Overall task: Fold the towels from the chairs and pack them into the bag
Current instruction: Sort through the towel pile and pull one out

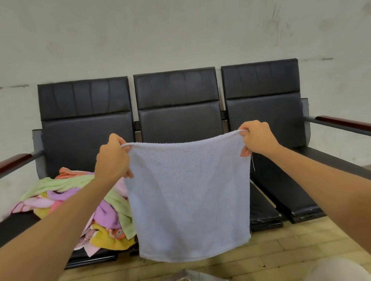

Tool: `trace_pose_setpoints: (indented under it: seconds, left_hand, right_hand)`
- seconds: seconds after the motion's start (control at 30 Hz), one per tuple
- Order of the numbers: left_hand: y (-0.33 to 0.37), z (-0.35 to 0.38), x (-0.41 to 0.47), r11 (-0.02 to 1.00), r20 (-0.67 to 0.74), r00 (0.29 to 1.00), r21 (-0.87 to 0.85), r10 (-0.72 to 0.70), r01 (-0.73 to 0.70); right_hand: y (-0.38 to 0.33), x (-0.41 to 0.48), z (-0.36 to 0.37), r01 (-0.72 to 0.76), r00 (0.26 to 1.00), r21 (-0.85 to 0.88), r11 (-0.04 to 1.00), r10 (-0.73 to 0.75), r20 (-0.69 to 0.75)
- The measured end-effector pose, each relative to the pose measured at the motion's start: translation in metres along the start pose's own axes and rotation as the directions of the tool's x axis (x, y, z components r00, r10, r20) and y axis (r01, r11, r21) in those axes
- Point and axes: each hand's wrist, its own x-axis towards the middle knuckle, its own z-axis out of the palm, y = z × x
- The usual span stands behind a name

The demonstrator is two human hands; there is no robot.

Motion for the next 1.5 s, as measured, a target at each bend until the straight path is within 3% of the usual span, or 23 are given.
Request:
trace_pose_setpoints:
  seconds: [0.17, 0.27, 0.37, 0.5, 0.63, 0.7, 0.83, 0.93, 1.07, 1.17, 1.27, 1.37, 1.5]
  left_hand:
    - [-0.022, 0.047, 0.022, 0.922, 0.071, 0.981, -0.336, -0.182, 0.195]
    - [-0.042, 0.078, 0.026, 0.888, 0.086, 0.968, -0.385, -0.237, 0.252]
    - [-0.065, 0.107, 0.005, 0.928, 0.167, 0.961, -0.269, -0.22, 0.259]
    - [-0.1, 0.134, -0.05, 0.988, 0.392, 0.916, -0.089, -0.083, 0.127]
    - [-0.134, 0.143, -0.082, 0.999, 0.664, 0.747, 0.049, -0.042, 0.012]
    - [-0.146, 0.147, -0.085, 0.989, 0.74, 0.673, 0.085, 0.019, -0.121]
    - [-0.162, 0.158, -0.077, 0.944, 0.775, 0.623, 0.116, 0.108, -0.308]
    - [-0.17, 0.172, -0.067, 0.918, 0.738, 0.661, 0.158, 0.136, -0.365]
    - [-0.177, 0.185, -0.062, 0.939, 0.676, 0.725, 0.153, 0.129, -0.309]
    - [-0.169, 0.179, -0.06, 0.985, 0.552, 0.822, 0.005, 0.142, -0.174]
    - [-0.153, 0.157, -0.058, 0.984, 0.427, 0.897, -0.172, 0.112, -0.041]
    - [-0.145, 0.131, -0.058, 0.957, 0.366, 0.926, -0.291, 0.095, 0.017]
    - [-0.138, 0.106, -0.066, 0.973, 0.425, 0.901, -0.231, 0.089, 0.012]
  right_hand:
    - [0.011, 0.032, 0.037, 0.047, 0.998, 0.001, 0.999, -0.047, -0.043]
    - [0.022, 0.04, 0.07, 0.068, 0.991, 0.046, 0.997, -0.062, -0.115]
    - [0.039, 0.027, 0.11, 0.054, 0.998, 0.059, 0.997, -0.052, -0.033]
    - [0.067, -0.015, 0.152, 0.057, 0.959, -0.059, 0.997, -0.038, 0.282]
    - [0.084, -0.053, 0.173, 0.194, 0.811, -0.148, 0.97, -0.074, 0.58]
    - [0.092, -0.058, 0.183, 0.216, 0.786, -0.158, 0.964, -0.076, 0.613]
    - [0.101, -0.049, 0.207, 0.217, 0.795, -0.145, 0.965, -0.089, 0.601]
    - [0.105, -0.036, 0.226, 0.219, 0.81, -0.153, 0.964, -0.093, 0.578]
    - [0.105, -0.023, 0.238, 0.199, 0.842, -0.223, 0.954, -0.05, 0.537]
    - [0.102, -0.019, 0.228, 0.077, 0.927, -0.112, 0.991, -0.03, 0.373]
    - [0.101, -0.021, 0.205, 0.069, 0.982, -0.005, 0.998, -0.067, 0.177]
    - [0.103, -0.033, 0.177, 0.082, 0.992, 0.044, 0.996, -0.086, 0.097]
    - [0.112, -0.05, 0.155, 0.115, 0.979, 0.076, 0.99, -0.126, 0.16]
